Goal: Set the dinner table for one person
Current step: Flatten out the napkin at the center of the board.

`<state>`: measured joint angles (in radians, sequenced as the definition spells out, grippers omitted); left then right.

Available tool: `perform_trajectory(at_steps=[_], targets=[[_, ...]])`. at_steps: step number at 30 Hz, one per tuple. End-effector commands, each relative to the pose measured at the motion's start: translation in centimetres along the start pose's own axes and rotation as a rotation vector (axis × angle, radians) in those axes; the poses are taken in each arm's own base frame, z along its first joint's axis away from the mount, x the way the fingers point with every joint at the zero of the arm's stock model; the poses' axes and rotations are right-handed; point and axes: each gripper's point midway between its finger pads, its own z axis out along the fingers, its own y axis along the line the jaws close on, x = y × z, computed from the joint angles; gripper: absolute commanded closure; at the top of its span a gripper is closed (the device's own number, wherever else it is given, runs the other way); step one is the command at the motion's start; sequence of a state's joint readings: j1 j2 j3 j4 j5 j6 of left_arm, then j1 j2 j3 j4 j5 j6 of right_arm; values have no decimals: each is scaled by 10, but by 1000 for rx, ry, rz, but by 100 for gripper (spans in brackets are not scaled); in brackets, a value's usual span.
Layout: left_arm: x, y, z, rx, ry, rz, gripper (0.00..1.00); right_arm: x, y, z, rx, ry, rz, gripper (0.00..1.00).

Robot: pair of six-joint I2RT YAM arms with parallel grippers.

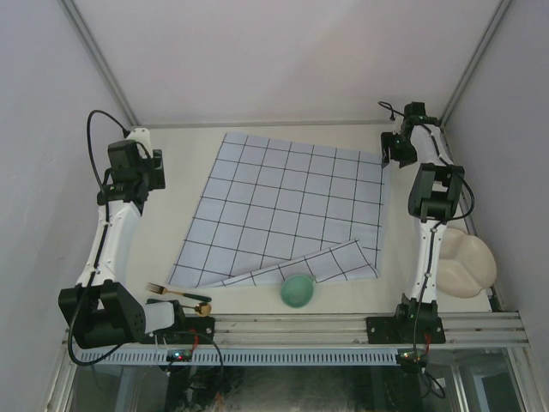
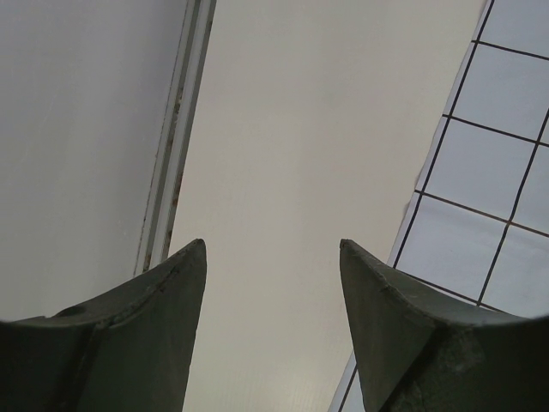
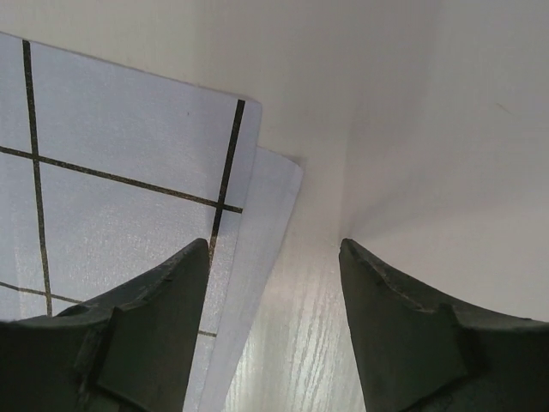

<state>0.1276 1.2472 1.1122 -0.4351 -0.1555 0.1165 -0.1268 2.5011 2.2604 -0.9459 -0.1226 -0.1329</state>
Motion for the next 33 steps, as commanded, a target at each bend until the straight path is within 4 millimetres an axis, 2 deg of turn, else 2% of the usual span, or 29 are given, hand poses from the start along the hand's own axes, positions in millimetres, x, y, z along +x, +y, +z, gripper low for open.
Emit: perform_trajectory(at_steps=[1,9,16,18,24,29,33], targets=[[-8,8,-4,-28,-35,-1,32,-14,3,-6,-9,-35,5,38],[-7,11,-5,-42,-34,5,32,-16,13,5,-8,-23,-27,39],[-6,11,-5,-43,-32,5,32,-16,24,11,2,-15,-68,50],[-7,11,-5,-46,-33,7,32,-16,25,11,1,-15,-70,56],[-7,12,-6,-49,-36,7,32,-15,25,12,9,-8,-84,100],[-7,12,-6,-49,-34,6,32,-21,23,11,38,-28,-103,100],[-6,11,-5,-48,-32,7,32,-38,25,9,68,-84,-126,100]])
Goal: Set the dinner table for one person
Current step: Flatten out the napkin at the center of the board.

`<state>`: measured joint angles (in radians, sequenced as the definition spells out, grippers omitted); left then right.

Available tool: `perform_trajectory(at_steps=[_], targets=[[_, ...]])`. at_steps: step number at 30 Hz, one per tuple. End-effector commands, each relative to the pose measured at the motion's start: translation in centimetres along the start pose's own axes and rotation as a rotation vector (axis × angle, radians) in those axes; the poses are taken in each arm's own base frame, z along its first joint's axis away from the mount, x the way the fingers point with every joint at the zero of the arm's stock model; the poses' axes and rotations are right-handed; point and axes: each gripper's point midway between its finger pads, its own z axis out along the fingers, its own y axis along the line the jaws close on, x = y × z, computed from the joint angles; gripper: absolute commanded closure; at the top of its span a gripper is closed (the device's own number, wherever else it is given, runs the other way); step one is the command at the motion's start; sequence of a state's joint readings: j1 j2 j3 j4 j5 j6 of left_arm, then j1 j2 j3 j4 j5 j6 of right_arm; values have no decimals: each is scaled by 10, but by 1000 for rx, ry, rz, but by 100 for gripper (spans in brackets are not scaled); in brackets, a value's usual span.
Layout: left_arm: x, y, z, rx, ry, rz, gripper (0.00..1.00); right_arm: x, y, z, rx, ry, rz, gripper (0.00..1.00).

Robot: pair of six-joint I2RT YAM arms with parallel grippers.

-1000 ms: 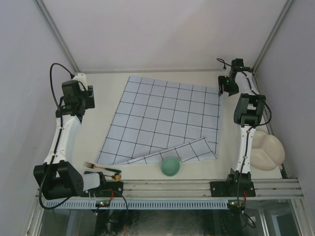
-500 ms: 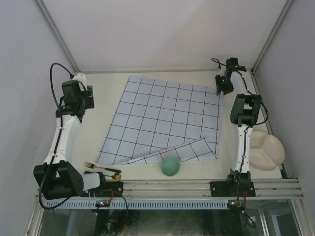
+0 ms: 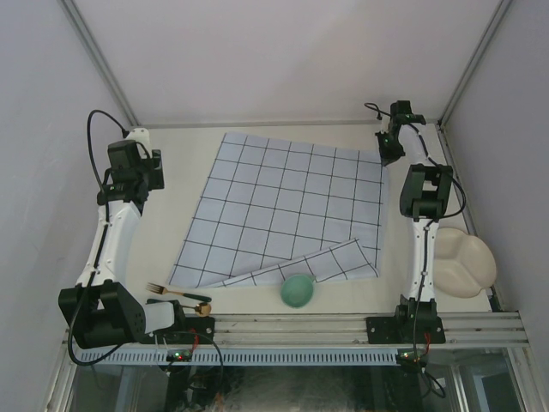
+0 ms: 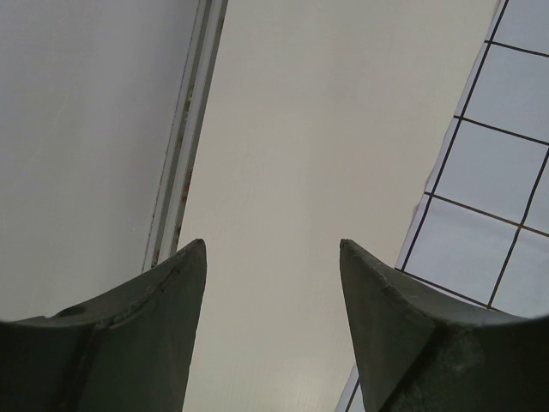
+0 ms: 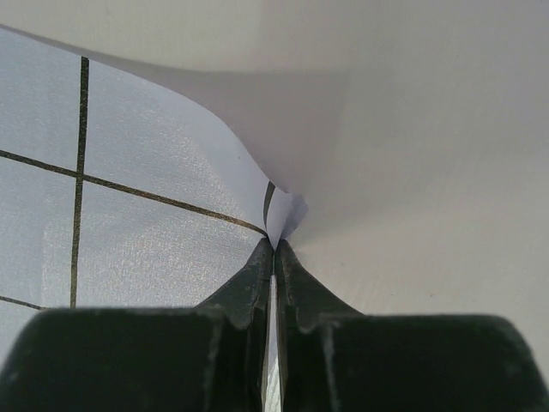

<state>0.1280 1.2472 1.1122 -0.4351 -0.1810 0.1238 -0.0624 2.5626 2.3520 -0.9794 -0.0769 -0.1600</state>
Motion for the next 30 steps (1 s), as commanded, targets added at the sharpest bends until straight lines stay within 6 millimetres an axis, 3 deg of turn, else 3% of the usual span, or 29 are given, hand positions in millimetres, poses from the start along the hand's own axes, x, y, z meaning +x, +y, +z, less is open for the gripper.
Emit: perform_trajectory(at_steps=[1,11,19,25,30], targets=[[-6,7,-4,-23,-34,0,32,-36,0,-4,57,-109,-48,100],[-2,8,-1,-33,-21,5,32,-97,16,-15,206,-311,-229,100],[1,8,3,-38,-5,14,32,-137,12,-19,307,-445,-285,100],[9,4,12,-18,16,40,32,-153,-4,-22,356,-513,-241,100],[23,-14,34,54,59,41,34,-159,-8,-21,380,-541,-239,100]])
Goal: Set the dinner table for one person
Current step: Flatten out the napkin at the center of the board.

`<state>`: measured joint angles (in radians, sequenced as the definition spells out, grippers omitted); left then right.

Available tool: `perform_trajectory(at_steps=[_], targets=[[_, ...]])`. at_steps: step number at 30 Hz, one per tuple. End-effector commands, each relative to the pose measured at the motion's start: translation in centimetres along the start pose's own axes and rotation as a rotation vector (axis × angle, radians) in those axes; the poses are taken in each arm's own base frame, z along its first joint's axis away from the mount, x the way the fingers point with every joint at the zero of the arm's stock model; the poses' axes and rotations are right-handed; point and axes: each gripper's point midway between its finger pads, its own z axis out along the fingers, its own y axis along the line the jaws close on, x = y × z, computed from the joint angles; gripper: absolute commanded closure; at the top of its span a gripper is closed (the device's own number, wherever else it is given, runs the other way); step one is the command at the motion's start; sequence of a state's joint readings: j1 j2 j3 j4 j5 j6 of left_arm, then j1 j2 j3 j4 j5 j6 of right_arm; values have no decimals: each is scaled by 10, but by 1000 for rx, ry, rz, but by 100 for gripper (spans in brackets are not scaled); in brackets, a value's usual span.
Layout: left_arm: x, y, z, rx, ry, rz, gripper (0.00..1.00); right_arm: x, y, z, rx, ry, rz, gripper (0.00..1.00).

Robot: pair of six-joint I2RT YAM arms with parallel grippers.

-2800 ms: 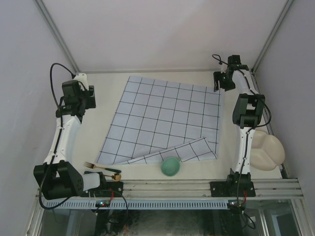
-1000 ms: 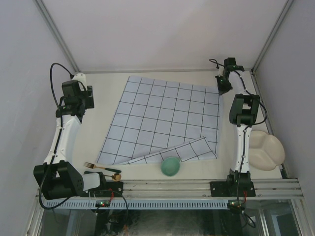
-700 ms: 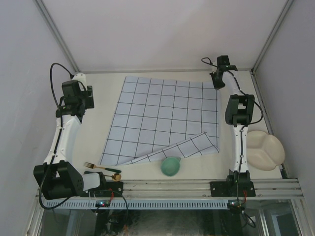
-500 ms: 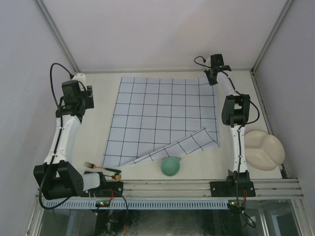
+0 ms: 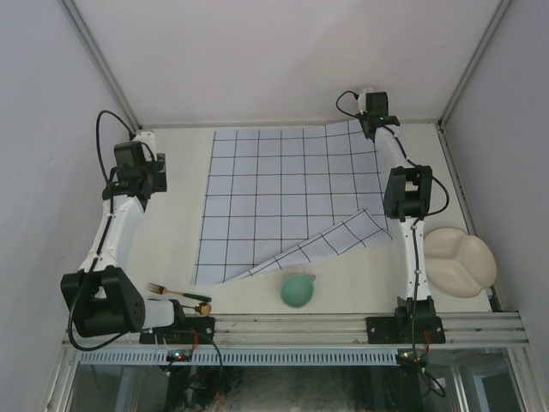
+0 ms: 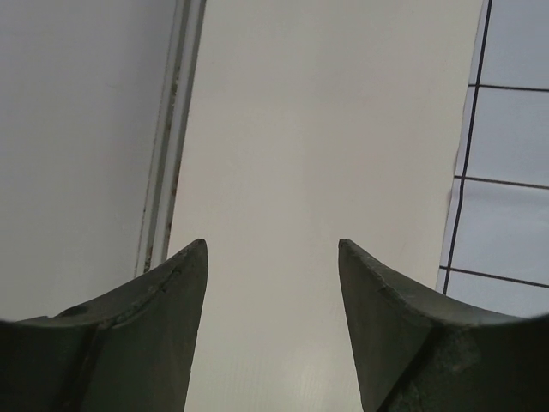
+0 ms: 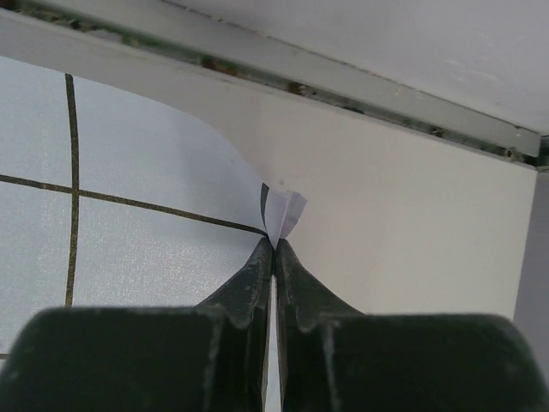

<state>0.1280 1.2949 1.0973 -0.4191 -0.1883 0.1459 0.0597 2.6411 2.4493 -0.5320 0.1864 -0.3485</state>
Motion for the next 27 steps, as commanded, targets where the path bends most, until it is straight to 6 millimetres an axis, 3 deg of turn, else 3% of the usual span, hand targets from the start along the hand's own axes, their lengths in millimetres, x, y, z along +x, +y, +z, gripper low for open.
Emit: perform_trajectory(at_steps=[1,2,4,5,7,11,13,15,18,23,25,27], targets=[[9,-16,23,75,21,6,36,-36,-28,-4,103,-119,14,100],[8,-20,26,94,27,0,39,-37,-27,-5,110,-118,8,88],[3,-28,31,129,27,-24,41,-44,-23,-14,107,-129,-20,18],[-1,-32,30,152,20,-33,41,-48,-24,-22,122,-133,-35,2],[-13,-41,25,196,-10,-50,41,-59,-25,-47,129,-152,-39,0],[-25,-56,10,243,-55,-37,41,-79,-17,-130,17,-191,18,0],[-22,-59,6,248,-58,-19,40,-61,2,-171,-121,-133,45,0],[-18,-57,3,237,-57,-8,39,-35,16,-207,-224,-48,50,0],[-10,-56,4,223,-49,-4,37,27,32,-242,-321,108,51,0],[3,-69,13,266,-3,1,36,127,33,-266,-362,277,52,0],[7,-74,10,280,13,0,37,155,40,-279,-417,329,65,0],[6,-75,1,297,-5,-5,37,165,45,-289,-464,329,94,0]])
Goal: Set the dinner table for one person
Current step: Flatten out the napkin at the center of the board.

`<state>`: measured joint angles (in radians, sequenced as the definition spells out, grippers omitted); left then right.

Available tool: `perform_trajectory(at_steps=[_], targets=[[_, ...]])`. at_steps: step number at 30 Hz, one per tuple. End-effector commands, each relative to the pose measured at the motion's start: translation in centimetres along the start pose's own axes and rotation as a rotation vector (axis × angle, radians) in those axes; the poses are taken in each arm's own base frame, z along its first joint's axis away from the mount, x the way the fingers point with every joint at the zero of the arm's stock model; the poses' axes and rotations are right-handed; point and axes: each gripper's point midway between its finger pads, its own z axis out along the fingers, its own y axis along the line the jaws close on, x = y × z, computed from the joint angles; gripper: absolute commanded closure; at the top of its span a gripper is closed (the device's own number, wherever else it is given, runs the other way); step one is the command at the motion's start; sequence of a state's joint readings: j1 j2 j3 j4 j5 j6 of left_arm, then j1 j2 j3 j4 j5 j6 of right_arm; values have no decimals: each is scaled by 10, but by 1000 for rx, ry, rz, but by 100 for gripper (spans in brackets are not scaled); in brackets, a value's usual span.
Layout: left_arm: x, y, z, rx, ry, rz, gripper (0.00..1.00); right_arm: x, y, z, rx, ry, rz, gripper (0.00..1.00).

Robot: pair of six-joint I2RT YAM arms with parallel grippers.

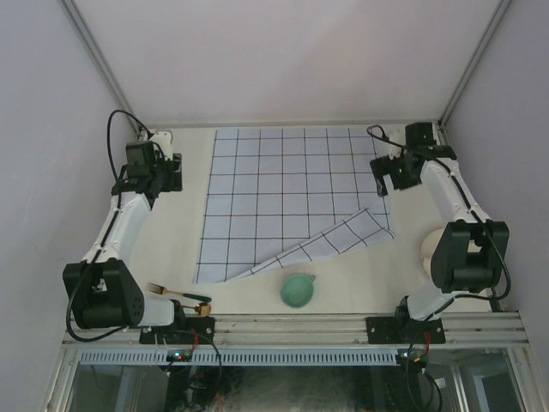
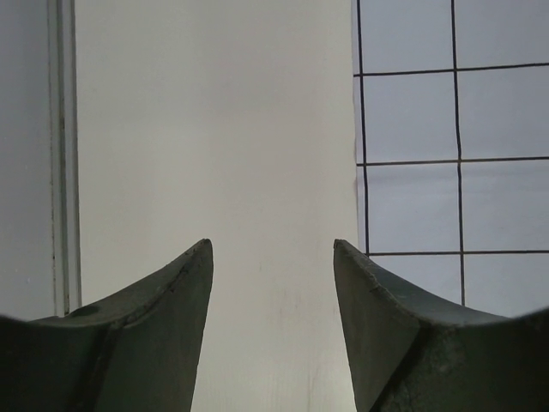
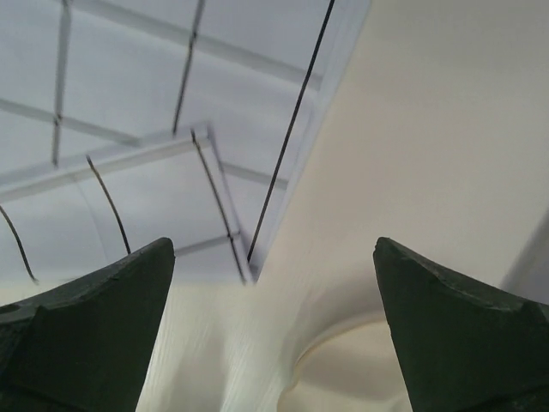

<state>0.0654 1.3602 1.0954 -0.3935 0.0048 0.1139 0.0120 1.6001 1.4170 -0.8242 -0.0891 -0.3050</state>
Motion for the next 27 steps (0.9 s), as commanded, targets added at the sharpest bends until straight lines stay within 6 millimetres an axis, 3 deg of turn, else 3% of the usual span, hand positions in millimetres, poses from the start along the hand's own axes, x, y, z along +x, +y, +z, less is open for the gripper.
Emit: perform_trajectory(at_steps=[1,5,11,15,20,27], targets=[[4,-15,-12,58,-26,-12,37,64,27,5,-159,142,42,0],[15,-11,-22,27,-55,-2,36,72,32,10,-150,96,34,0],[32,4,-33,-50,-60,27,37,65,51,32,-137,102,-63,3],[29,7,-39,-69,-93,25,37,53,59,49,-103,103,-143,4],[26,8,-44,-70,-100,16,37,33,59,72,-101,107,-144,16],[23,10,-51,-79,-117,26,37,46,66,92,-117,177,-154,23]])
